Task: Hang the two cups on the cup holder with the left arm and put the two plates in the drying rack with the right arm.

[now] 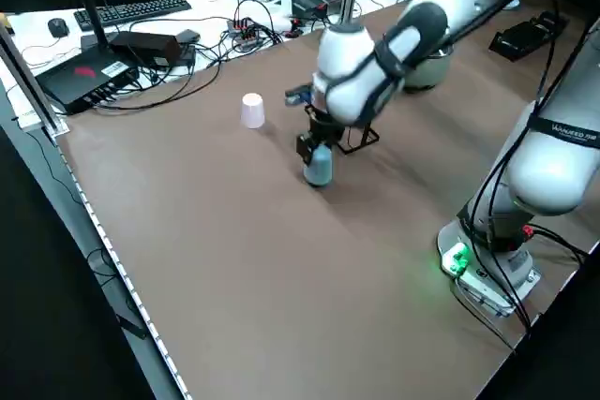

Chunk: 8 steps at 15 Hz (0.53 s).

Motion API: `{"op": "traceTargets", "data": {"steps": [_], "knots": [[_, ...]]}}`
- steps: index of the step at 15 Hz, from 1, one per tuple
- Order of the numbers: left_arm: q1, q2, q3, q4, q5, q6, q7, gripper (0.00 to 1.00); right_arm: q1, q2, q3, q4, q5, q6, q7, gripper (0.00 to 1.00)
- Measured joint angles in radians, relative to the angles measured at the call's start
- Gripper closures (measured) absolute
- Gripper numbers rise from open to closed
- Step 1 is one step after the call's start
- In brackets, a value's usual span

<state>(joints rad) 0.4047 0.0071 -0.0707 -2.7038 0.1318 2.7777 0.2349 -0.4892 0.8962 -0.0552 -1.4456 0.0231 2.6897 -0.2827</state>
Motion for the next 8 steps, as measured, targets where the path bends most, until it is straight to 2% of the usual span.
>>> {"op": "traceTargets", "data": {"steps": [4,5,7,8], "knots": [[-0.003,-0.035,-0.097,0.283,0.000,-0.427,-0.137,0.33,0.000,0.008,0.004,0.000,0.001,0.000,0.000,0.54],[-0.010,-0.029,-0.146,0.439,-0.001,-0.629,-0.195,0.33,0.000,0.016,0.005,0.000,0.001,0.001,0.000,0.58],[-0.012,-0.008,-0.196,0.581,-0.001,-0.775,-0.266,0.33,0.000,0.018,0.010,0.002,0.003,0.006,0.001,0.75],[-0.013,0.010,-0.221,0.640,-0.001,-0.824,-0.308,0.33,0.000,0.018,0.010,0.002,0.004,0.006,0.003,0.80]]}}
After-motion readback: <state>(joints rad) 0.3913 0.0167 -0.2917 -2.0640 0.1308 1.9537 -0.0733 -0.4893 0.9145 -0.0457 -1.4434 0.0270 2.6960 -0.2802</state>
